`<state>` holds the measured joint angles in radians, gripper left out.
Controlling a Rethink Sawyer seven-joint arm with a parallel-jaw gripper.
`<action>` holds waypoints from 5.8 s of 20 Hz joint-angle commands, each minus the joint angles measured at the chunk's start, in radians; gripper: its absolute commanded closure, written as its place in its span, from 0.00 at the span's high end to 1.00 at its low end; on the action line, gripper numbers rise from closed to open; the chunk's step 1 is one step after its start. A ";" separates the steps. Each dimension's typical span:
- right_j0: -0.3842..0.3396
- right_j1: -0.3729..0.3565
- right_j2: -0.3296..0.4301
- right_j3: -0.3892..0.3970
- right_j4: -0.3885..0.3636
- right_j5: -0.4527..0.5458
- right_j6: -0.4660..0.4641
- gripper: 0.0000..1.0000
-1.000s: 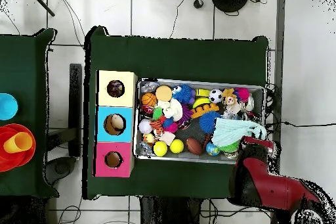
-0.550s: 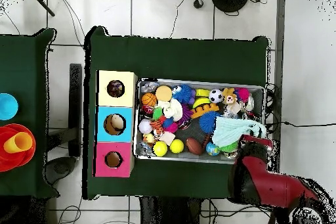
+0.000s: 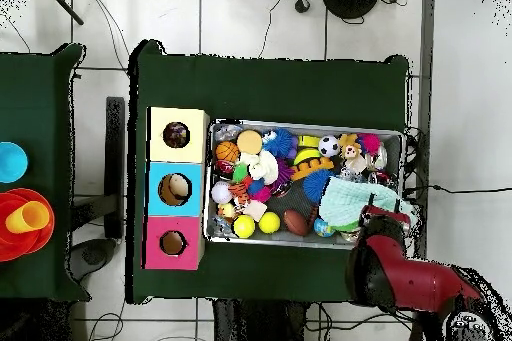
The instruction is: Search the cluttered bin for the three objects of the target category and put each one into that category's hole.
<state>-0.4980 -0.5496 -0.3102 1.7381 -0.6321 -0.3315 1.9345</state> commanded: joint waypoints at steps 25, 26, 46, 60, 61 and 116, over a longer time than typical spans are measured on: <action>-0.024 -0.089 0.325 0.150 0.074 0.142 0.164 1.00; -0.026 -0.090 0.328 0.146 0.074 0.138 0.163 1.00; 0.029 -0.029 0.335 0.139 0.161 0.037 0.196 1.00; 0.087 -0.014 0.335 0.169 0.253 0.017 0.223 1.00; 0.101 -0.005 0.328 0.167 0.265 0.010 0.224 1.00; 0.205 0.322 0.182 0.098 0.511 -0.327 0.148 0.00</action>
<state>-0.2687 -0.2570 -0.0964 1.8667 -0.2178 -0.7103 1.9351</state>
